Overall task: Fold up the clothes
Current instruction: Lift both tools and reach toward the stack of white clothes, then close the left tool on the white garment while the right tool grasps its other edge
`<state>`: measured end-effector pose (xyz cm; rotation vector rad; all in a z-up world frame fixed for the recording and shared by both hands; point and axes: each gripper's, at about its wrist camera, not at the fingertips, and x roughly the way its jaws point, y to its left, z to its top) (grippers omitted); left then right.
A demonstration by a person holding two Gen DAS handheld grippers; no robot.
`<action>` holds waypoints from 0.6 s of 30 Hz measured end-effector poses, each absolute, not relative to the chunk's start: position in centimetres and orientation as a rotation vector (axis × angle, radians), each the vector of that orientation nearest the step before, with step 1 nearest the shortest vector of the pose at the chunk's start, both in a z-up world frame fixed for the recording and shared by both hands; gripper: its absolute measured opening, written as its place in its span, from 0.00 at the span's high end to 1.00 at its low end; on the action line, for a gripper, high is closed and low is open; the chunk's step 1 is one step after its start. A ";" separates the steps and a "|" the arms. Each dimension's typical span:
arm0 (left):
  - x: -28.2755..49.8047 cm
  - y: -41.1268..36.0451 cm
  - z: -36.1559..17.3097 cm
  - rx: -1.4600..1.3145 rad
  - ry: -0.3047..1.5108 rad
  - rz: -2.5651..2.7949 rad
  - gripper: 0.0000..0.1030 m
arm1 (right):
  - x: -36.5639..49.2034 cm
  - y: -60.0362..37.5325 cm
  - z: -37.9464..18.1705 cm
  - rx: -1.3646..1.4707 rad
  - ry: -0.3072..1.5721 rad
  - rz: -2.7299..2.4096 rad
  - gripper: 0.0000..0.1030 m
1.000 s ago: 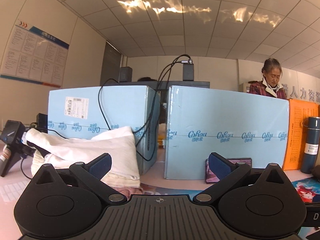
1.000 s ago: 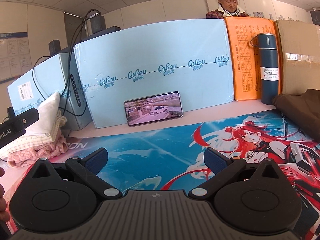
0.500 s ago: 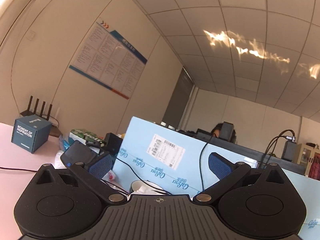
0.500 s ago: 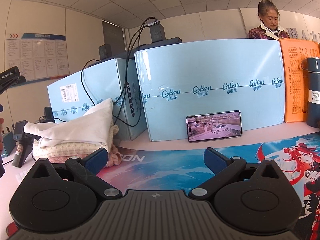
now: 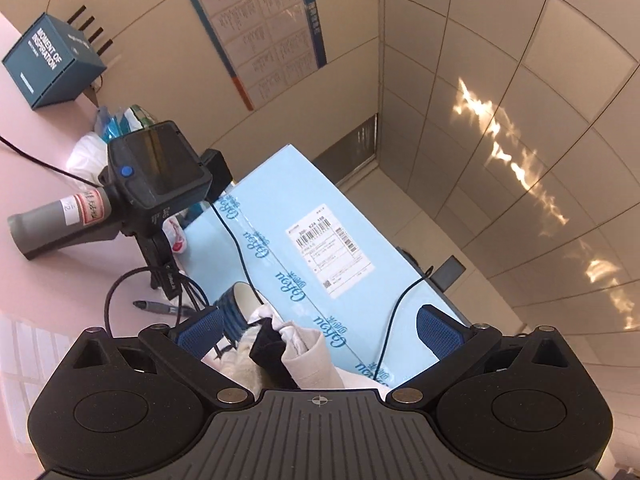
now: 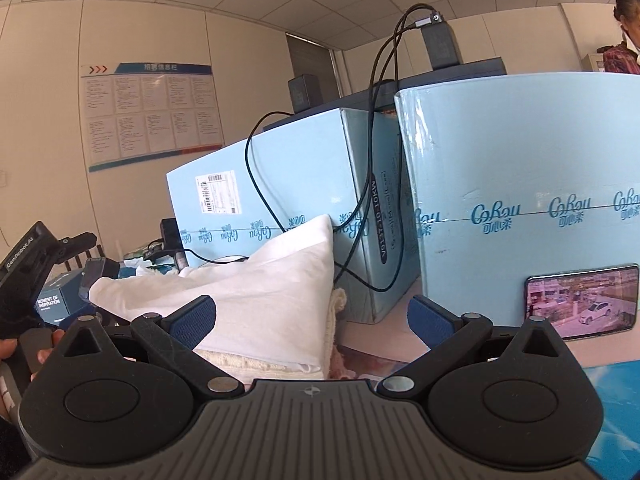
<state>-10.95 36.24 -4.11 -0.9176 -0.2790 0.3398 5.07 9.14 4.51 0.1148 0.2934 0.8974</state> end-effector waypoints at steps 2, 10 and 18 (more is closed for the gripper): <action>-10.4 37.1 -5.0 -0.988 -0.274 0.256 0.00 | 5.4 11.3 4.5 0.083 0.304 0.945 0.00; -11.2 37.7 -6.1 -1.091 -0.375 0.113 0.00 | 2.5 21.1 4.2 -0.230 0.211 1.101 0.00; -10.0 37.6 -6.3 -1.115 -0.314 0.015 0.00 | 3.7 24.3 4.0 -0.181 0.289 1.090 0.19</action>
